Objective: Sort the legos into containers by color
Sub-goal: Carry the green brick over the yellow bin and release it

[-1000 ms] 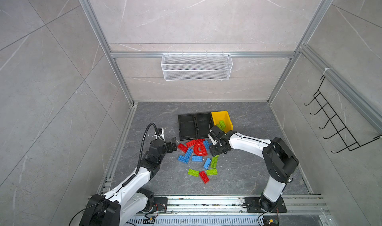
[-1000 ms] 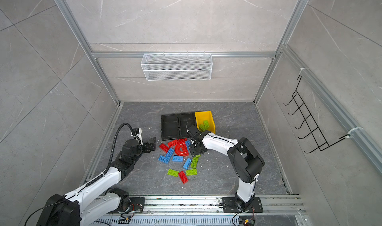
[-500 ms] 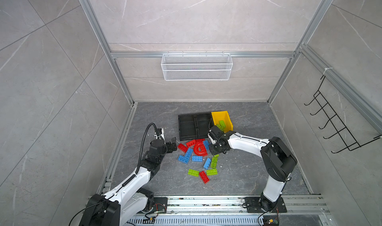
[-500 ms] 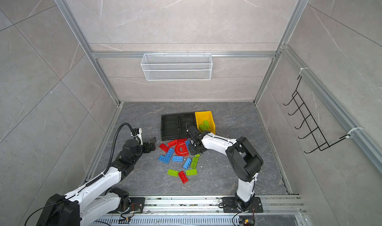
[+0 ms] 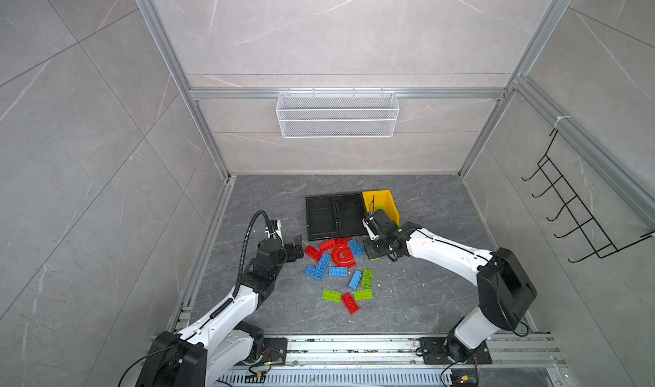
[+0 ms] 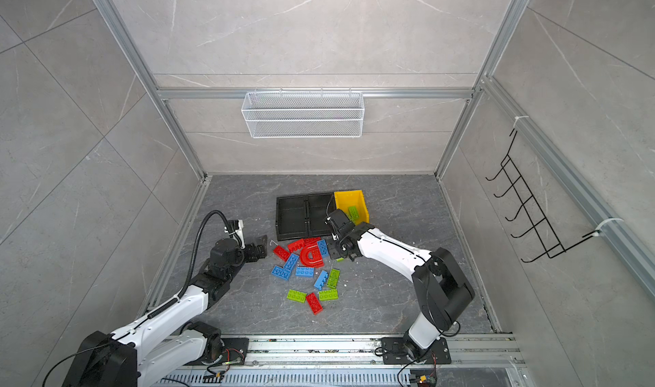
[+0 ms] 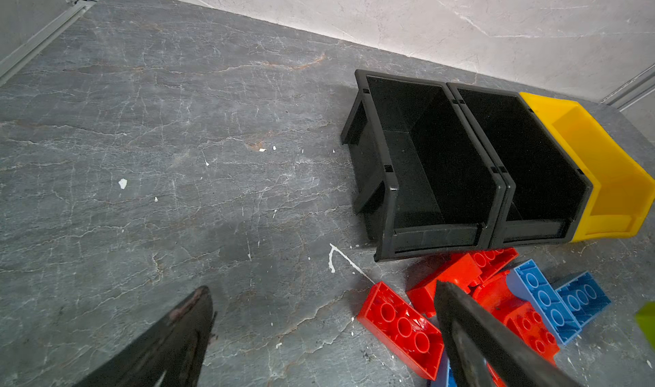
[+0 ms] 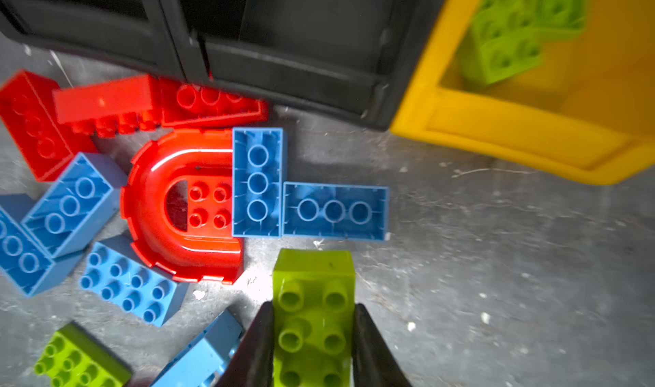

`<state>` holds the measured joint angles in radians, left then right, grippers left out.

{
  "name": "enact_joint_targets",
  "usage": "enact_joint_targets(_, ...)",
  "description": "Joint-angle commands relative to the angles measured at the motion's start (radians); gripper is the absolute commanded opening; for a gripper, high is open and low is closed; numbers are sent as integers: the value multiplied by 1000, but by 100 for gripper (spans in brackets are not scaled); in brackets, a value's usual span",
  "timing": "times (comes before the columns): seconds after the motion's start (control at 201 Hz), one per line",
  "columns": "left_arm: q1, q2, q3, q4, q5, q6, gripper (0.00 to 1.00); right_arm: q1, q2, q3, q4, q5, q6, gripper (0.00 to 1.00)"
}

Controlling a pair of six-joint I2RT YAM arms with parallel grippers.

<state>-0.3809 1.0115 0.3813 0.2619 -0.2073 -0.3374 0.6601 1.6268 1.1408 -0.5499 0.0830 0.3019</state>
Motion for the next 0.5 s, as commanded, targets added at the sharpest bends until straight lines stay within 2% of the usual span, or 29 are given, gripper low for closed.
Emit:
enact_joint_targets(0.0,2,-18,31,26,-12,0,100,-39,-20,59,-49,69,-30,30)
enact_joint_targets(0.144,2,-16,32,27,-9,-1,100,-108,-9,125,6,5,-61,30)
enact_joint_targets(0.289,2,-19,29,28,-12,1,100,-205,65,204,56,-58,-77,31)
enact_joint_targets(0.493,2,-21,30,24,-15,-2,100,-260,185,345,50,-39,-100,32)
